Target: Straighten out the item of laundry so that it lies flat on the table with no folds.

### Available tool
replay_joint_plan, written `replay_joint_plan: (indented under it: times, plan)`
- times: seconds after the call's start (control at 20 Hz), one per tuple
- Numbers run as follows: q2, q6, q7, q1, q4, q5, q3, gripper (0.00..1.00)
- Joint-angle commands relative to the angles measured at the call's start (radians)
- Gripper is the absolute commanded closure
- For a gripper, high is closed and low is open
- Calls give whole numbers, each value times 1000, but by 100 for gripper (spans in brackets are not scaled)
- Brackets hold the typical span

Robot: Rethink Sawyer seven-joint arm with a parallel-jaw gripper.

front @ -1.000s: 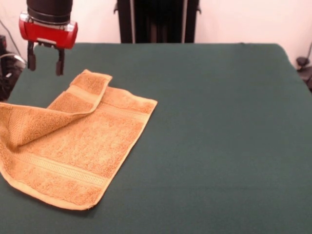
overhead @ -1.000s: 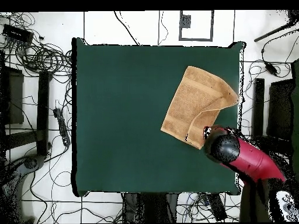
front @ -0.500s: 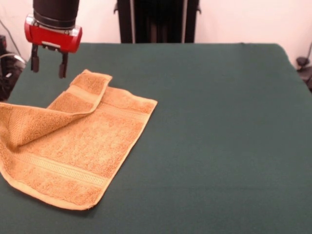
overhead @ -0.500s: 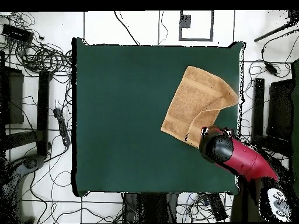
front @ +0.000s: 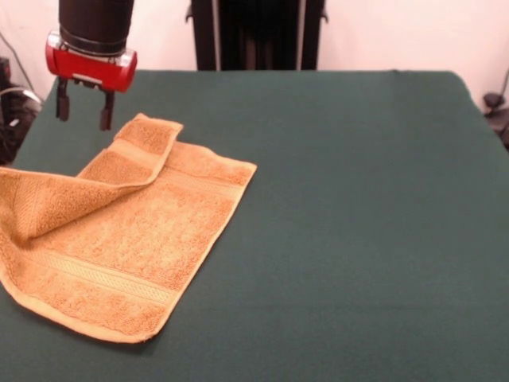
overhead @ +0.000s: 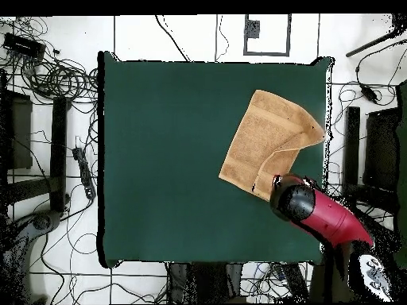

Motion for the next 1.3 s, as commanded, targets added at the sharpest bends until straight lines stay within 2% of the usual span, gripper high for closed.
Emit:
replay_joint_plan:
  times: [0.05, 0.8, 1.3]
  plan:
    - [15, -23, 291, 55, -2, 78, 28, 0]
    - [0, -2, 276, 56, 8, 124, 45, 0]
    - [-22, 25, 271, 38, 30, 162, 102, 0]
